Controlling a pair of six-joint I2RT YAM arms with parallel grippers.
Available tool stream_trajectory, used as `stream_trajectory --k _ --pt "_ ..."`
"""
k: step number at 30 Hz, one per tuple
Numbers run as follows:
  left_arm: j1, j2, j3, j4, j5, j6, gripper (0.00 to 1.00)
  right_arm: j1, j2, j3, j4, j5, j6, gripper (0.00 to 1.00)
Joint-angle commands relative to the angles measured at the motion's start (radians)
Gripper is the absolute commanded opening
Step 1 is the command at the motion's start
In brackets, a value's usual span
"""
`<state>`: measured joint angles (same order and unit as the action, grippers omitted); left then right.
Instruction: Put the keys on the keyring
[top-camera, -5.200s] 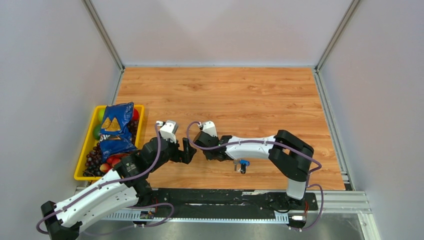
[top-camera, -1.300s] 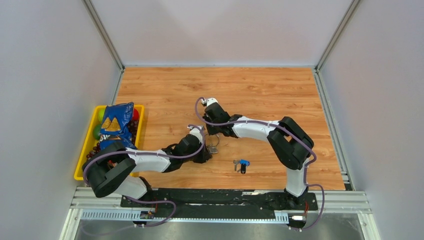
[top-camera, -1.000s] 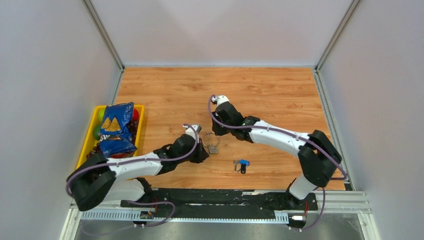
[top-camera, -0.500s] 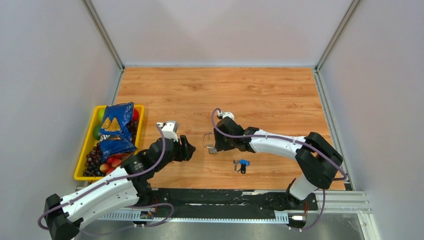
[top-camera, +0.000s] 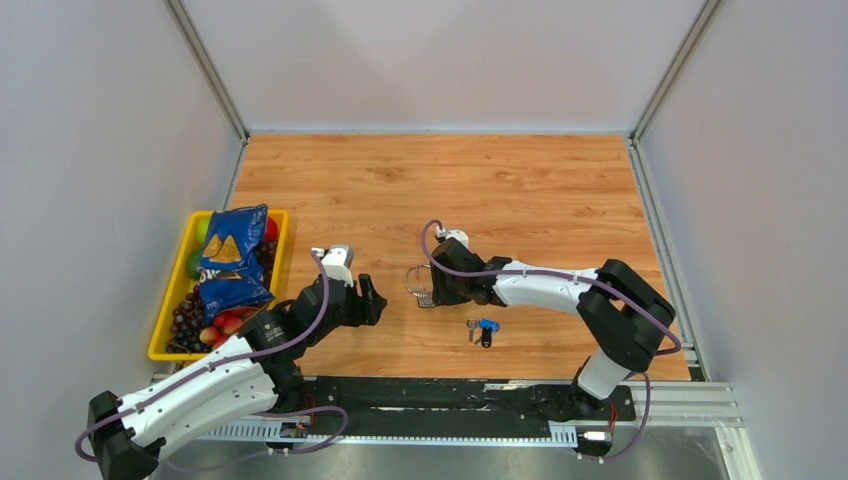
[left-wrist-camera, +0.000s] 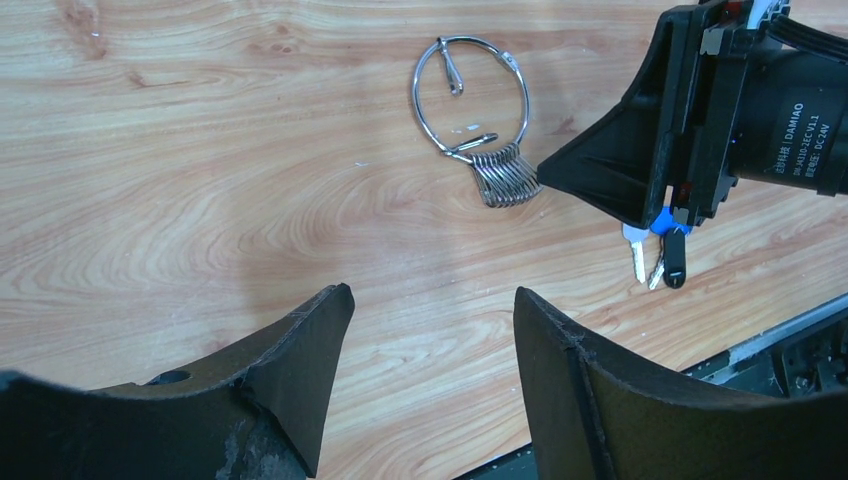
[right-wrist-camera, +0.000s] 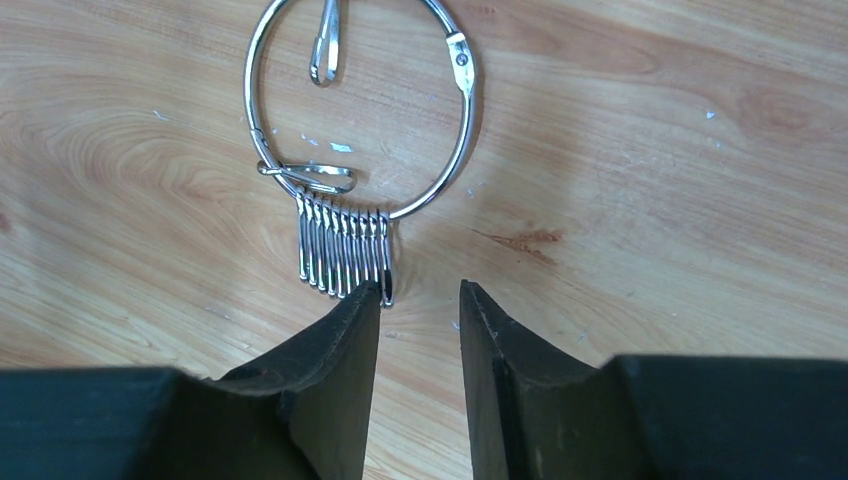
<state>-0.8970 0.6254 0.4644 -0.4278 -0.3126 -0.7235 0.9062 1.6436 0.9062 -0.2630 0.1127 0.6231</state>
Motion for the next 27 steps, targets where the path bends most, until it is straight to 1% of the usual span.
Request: stream_trajectory --k 1,9,13,21,27 --pt "-0.004 -0.001 0.021 0.005 -0.008 0.016 0.71 0.005 0.008 -0.014 0.04 0.006 0.024 0.37" --pt "-0.005 0.003 0.021 0.006 -0.005 0.015 0.71 0.013 0.034 -0.009 0.043 0.008 0.029 0.34" --pt "-0.005 0.003 0.019 0.009 -0.004 0.013 0.72 0.021 0.038 -0.003 0.044 0.017 0.029 0.31" --pt "-0.004 0.006 0.015 0.013 -0.003 0.012 0.72 0.034 0.074 0.018 0.044 0.015 0.019 0.3" --pt "-0.005 0.01 0.015 0.014 -0.001 0.012 0.72 0.039 0.083 0.022 0.038 0.018 0.006 0.16"
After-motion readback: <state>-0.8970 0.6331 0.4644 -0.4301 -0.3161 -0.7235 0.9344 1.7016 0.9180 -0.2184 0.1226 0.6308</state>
